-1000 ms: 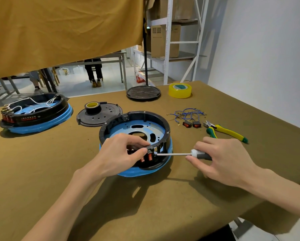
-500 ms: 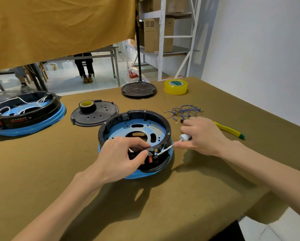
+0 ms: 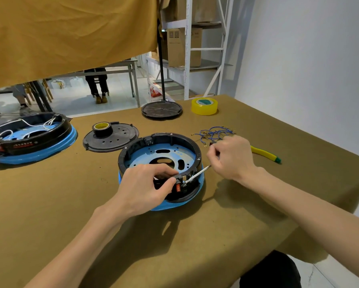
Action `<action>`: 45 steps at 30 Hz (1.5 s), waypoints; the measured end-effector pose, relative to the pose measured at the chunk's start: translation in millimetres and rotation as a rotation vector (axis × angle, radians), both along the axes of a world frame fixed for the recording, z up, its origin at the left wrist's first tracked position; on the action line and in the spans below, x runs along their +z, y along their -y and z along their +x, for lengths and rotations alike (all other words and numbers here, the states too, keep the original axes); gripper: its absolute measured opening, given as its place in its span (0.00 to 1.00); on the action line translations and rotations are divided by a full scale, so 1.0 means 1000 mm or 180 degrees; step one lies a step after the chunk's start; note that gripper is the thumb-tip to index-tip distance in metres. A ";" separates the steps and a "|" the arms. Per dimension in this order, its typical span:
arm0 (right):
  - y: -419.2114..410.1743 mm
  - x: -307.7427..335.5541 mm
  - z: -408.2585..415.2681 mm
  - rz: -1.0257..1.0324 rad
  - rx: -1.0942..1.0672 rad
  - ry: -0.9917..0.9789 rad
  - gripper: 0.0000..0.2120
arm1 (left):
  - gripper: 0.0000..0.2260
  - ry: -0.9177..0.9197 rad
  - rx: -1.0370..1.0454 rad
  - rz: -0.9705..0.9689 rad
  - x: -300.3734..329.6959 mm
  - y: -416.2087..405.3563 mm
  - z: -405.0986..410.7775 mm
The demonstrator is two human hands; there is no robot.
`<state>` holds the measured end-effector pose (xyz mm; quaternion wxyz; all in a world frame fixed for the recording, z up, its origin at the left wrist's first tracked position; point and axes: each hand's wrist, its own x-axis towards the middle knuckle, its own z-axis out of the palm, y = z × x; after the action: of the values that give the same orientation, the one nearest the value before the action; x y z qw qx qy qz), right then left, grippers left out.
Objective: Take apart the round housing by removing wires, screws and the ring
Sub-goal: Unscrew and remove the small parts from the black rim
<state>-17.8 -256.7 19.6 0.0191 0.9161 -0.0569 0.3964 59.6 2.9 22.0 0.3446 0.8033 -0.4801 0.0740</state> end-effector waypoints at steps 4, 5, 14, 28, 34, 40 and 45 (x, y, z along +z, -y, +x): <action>0.007 -0.016 0.007 0.0181 0.0056 -0.0023 0.23 | 0.11 0.0025 -0.0003 0.0032 -0.001 0.004 0.003; 0.009 -0.018 0.009 0.0238 0.0122 0.0005 0.23 | 0.12 0.0043 -0.0013 0.0034 -0.002 0.005 0.004; 0.001 -0.014 0.019 0.0117 0.0539 -0.0021 0.19 | 0.15 0.0187 -0.0028 -0.0042 -0.005 0.002 0.005; -0.007 0.014 -0.030 -0.0426 -0.0445 0.0253 0.23 | 0.17 0.0363 0.0000 -0.0188 -0.010 -0.001 0.003; -0.011 0.028 -0.036 -0.0968 -0.0642 0.0190 0.22 | 0.16 0.0348 -0.0058 -0.0169 -0.010 -0.002 0.003; -0.015 0.029 -0.031 -0.0880 -0.0695 0.0016 0.24 | 0.17 0.0376 -0.0178 -0.0012 -0.009 -0.005 0.005; -0.011 0.015 -0.016 -0.0642 -0.0676 0.0051 0.23 | 0.17 0.0480 -0.0142 0.0128 -0.008 -0.001 0.002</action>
<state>-34.2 -245.8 34.7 0.1524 0.8951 -0.1135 0.4032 61.5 3.7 14.1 0.2928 0.7913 -0.5239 0.1170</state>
